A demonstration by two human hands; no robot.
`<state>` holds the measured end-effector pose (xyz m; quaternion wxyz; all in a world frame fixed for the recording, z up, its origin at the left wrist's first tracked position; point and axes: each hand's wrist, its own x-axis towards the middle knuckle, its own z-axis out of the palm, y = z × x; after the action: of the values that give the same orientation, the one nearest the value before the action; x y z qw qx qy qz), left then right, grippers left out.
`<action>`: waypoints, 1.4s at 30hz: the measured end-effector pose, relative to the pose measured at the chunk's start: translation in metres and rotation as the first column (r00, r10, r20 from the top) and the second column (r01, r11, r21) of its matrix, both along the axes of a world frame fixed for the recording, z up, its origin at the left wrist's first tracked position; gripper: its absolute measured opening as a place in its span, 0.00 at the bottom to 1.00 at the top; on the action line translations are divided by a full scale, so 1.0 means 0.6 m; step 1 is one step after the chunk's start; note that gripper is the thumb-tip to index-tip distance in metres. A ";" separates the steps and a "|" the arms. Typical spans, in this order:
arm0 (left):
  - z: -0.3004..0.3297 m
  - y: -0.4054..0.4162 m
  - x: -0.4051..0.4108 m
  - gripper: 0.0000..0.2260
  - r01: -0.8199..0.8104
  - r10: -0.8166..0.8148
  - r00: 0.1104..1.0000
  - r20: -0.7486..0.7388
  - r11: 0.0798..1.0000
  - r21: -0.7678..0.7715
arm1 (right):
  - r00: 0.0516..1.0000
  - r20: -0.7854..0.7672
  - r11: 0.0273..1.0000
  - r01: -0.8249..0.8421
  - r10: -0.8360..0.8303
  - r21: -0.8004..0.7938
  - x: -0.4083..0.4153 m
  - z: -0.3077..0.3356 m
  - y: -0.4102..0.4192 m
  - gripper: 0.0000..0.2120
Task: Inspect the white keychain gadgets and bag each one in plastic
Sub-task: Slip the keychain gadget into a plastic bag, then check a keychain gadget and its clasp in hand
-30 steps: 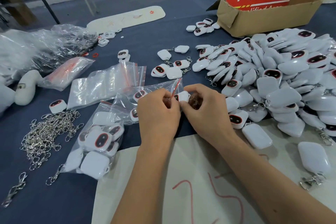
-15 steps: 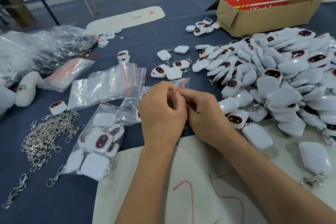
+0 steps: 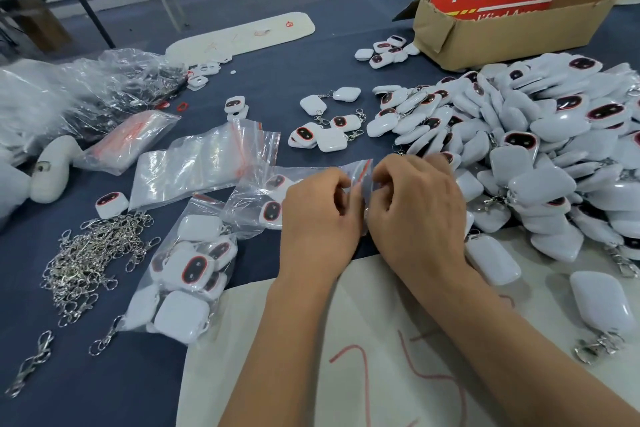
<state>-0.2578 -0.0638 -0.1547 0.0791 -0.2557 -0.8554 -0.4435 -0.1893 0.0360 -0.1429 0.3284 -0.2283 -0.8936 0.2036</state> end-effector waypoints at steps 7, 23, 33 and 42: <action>-0.007 0.009 0.001 0.04 0.011 -0.010 1.000 0.009 0.992 -0.122 | 0.878 0.460 0.986 0.072 -0.133 0.149 0.012 0.001 0.001 0.18; 0.017 0.013 0.026 0.09 0.141 -0.152 0.981 -0.123 0.985 -0.095 | 0.976 0.198 0.996 -0.092 0.088 0.011 0.002 -0.010 0.005 0.16; 0.011 0.001 0.005 0.05 -0.019 0.009 0.998 0.059 0.983 0.181 | 0.902 -0.416 0.874 -0.292 0.117 -0.388 -0.009 -0.031 0.014 0.09; 0.017 -0.007 0.000 0.06 0.076 -0.234 0.905 0.356 0.910 0.407 | 0.874 -0.480 0.707 -0.387 0.076 -0.592 -0.020 -0.030 0.021 0.21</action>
<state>-0.2577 -0.0683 -0.1442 -0.0836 -0.2084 -0.7265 -0.6495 -0.2013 0.0484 -0.1612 0.3790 -0.1643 -0.6879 0.5968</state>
